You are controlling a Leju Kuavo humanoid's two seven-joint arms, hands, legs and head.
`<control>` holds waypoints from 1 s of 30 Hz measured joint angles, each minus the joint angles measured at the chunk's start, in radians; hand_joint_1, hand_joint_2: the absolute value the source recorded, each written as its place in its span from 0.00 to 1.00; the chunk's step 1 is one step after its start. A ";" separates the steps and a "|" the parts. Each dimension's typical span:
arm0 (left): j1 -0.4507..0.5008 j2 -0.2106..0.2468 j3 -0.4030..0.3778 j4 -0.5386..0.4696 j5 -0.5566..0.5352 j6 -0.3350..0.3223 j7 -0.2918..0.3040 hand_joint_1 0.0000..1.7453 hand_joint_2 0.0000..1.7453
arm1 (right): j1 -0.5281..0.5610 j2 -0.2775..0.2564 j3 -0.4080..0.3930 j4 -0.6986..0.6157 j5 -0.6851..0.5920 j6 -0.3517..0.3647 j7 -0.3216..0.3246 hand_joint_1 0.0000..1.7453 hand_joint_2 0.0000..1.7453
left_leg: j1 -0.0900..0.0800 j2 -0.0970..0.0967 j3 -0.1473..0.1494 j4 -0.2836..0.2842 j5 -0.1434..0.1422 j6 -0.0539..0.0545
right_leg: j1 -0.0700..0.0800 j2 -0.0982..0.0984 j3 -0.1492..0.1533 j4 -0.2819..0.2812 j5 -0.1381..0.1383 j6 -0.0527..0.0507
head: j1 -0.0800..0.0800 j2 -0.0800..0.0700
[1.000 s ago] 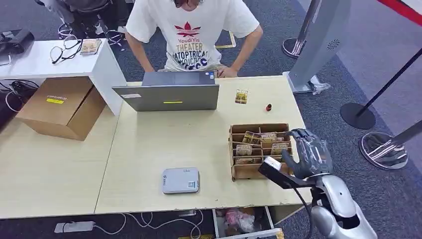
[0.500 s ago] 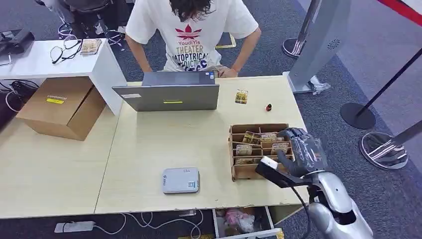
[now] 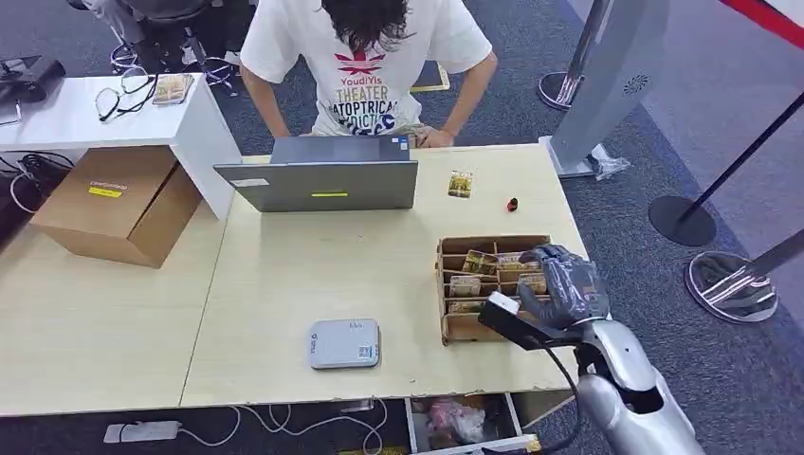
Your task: Pass the card to the sensor for recognition and then transmit it.
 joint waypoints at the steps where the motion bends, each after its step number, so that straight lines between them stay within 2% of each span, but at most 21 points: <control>1: 0.000 0.000 0.002 0.000 0.001 0.000 0.000 0.00 0.00 | -0.003 0.001 0.002 0.008 -0.003 0.002 -0.002 0.51 1.00 | 0.000 0.000 0.000 0.000 0.000 0.000 | 0.000 0.000 0.000 0.000 0.000 0.000 | 0.000 0.000; 7: 0.000 0.000 0.009 0.000 0.002 0.000 0.000 0.00 0.00 | -0.020 0.002 0.008 0.037 -0.006 0.004 -0.002 0.47 1.00 | 0.000 0.000 0.000 0.000 0.000 0.000 | 0.000 0.000 0.000 0.000 0.000 0.000 | 0.000 0.000; 10: 0.001 0.000 0.012 0.000 0.003 0.000 0.000 0.00 0.00 | -0.025 0.002 0.010 0.043 -0.006 0.004 -0.002 0.49 1.00 | 0.000 0.000 0.000 0.000 0.000 0.000 | 0.000 0.000 0.000 0.000 0.000 0.000 | 0.000 0.000; 15: 0.001 0.000 0.013 0.000 0.002 0.000 -0.004 0.00 0.00 | -0.029 0.002 0.012 0.049 -0.014 0.010 -0.002 0.43 1.00 | 0.000 0.000 0.000 0.000 0.000 0.000 | 0.000 0.000 0.000 0.000 0.000 0.000 | 0.000 0.000; 21: 0.001 0.000 0.013 0.000 0.001 0.000 -0.005 0.00 0.00 | -0.029 0.002 0.012 0.050 -0.018 0.021 0.009 0.48 1.00 | 0.000 0.000 0.000 0.000 0.000 0.000 | 0.000 0.000 0.000 0.000 0.000 0.000 | 0.000 0.000; 30: 0.001 0.000 0.013 0.000 -0.008 0.000 -0.008 0.00 0.00 | -0.024 -0.016 0.010 0.043 -0.017 0.021 0.023 0.43 1.00 | 0.000 0.000 0.000 0.000 0.000 0.000 | 0.000 0.000 0.000 0.000 0.000 0.000 | 0.000 0.000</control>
